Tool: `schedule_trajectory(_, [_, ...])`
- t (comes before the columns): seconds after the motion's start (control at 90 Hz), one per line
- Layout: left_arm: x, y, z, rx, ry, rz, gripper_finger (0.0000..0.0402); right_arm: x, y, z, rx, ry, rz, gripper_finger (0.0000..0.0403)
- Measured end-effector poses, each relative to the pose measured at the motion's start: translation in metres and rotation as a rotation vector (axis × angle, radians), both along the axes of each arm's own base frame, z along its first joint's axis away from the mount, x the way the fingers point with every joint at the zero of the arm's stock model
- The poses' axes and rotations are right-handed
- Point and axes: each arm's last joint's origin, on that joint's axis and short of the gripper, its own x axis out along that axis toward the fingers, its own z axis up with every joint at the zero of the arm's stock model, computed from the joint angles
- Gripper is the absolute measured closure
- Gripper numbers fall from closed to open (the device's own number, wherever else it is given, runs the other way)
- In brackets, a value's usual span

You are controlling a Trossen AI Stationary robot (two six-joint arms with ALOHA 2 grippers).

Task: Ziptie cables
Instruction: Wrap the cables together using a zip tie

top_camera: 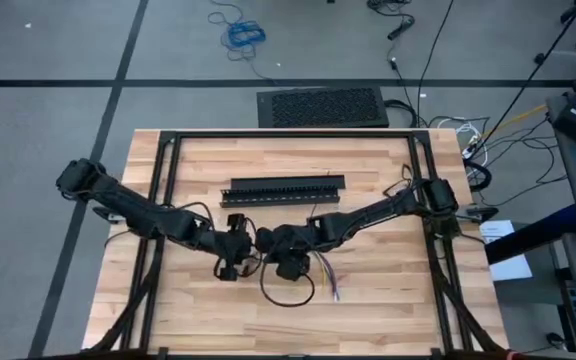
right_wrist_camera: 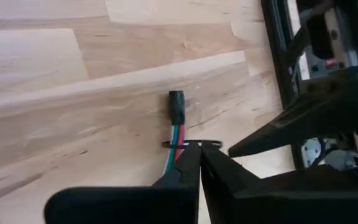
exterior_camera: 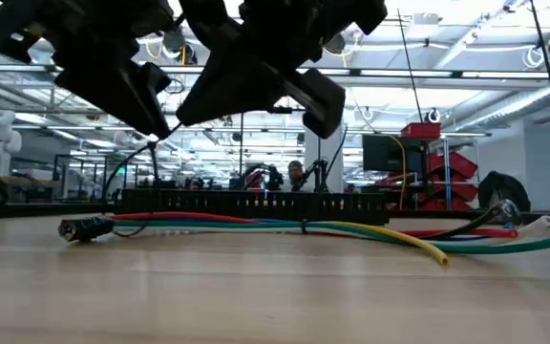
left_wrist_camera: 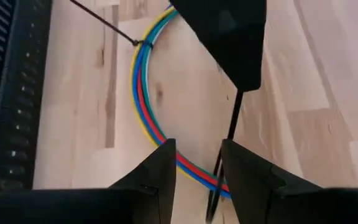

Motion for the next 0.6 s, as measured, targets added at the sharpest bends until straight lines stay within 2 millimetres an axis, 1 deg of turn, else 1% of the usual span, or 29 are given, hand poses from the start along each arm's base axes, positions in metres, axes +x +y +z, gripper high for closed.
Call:
schedule_trajectory(0.178, [0.004, -0.0028, -0.0054, -0.035, 0.017, -0.028, 0.0274, 0.0013, -0.0032, 0.0007, -0.005, -0.011, -0.028, 0.0403])
schedule_trajectory(0.422, [0.0068, -0.0048, -0.0067, -0.067, 0.012, -0.057, 0.0277, 0.0016, -0.0041, 0.0008, 0.0, -0.011, -0.043, 0.0403])
schedule_trajectory(0.5, [0.0072, -0.0037, -0.0068, -0.068, 0.014, -0.054, 0.0293, 0.0016, -0.0043, 0.0008, 0.001, -0.01, -0.045, 0.0403])
schedule_trajectory(0.6, [0.0075, -0.0026, -0.0068, -0.068, 0.014, -0.05, 0.0336, 0.0018, -0.0043, 0.0011, 0.004, -0.013, -0.046, 0.0403])
